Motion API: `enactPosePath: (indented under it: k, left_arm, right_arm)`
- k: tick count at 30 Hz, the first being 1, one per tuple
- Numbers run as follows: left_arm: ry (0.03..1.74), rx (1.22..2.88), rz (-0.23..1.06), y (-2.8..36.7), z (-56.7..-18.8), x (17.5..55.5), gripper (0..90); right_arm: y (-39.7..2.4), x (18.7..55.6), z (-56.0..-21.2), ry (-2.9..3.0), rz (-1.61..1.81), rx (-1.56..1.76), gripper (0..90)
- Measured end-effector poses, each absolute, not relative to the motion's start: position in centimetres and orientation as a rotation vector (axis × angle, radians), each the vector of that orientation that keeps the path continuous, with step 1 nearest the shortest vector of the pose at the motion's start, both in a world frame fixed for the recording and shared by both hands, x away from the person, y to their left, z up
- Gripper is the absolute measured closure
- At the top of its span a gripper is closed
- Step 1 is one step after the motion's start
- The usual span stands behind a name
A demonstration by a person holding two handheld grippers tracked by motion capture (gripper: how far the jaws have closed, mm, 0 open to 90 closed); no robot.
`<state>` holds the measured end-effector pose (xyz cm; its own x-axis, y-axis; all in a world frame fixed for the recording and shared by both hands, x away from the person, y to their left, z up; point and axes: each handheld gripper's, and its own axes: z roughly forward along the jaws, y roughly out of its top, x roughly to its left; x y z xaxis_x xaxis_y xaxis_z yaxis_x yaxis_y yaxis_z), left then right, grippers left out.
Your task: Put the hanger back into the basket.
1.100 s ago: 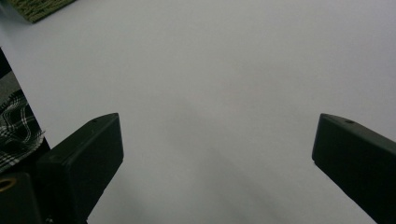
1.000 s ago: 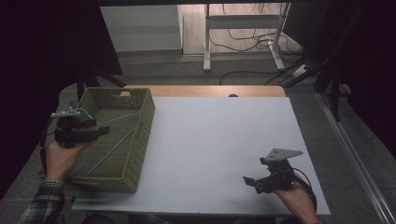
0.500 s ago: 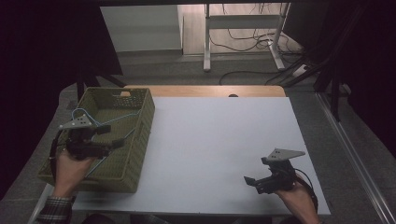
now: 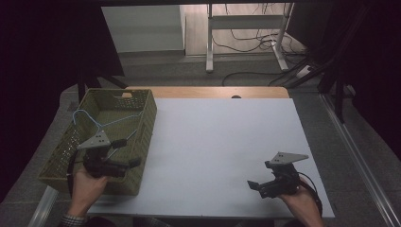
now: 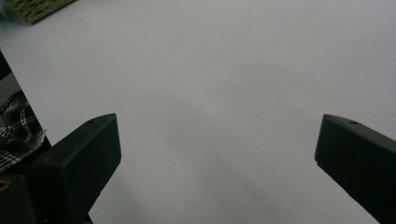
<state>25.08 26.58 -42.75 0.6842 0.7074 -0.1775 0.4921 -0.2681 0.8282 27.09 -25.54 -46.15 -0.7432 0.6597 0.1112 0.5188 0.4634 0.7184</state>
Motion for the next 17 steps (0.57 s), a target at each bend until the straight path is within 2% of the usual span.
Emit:
enactPosePath:
  k: [7, 17]
  left_arm:
    - [0.935, 1.968, 0.283, 25.6, -43.9, 23.8, 4.0]
    - [0.976, 1.973, 0.263, 25.8, -44.7, 24.0, 1.3]
  right_arm:
    - [-25.3, 27.1, -46.4, 2.542, 1.11, 0.998, 0.3]
    - [-24.9, 27.0, -46.7, 2.56, 1.067, 0.959, 0.4]
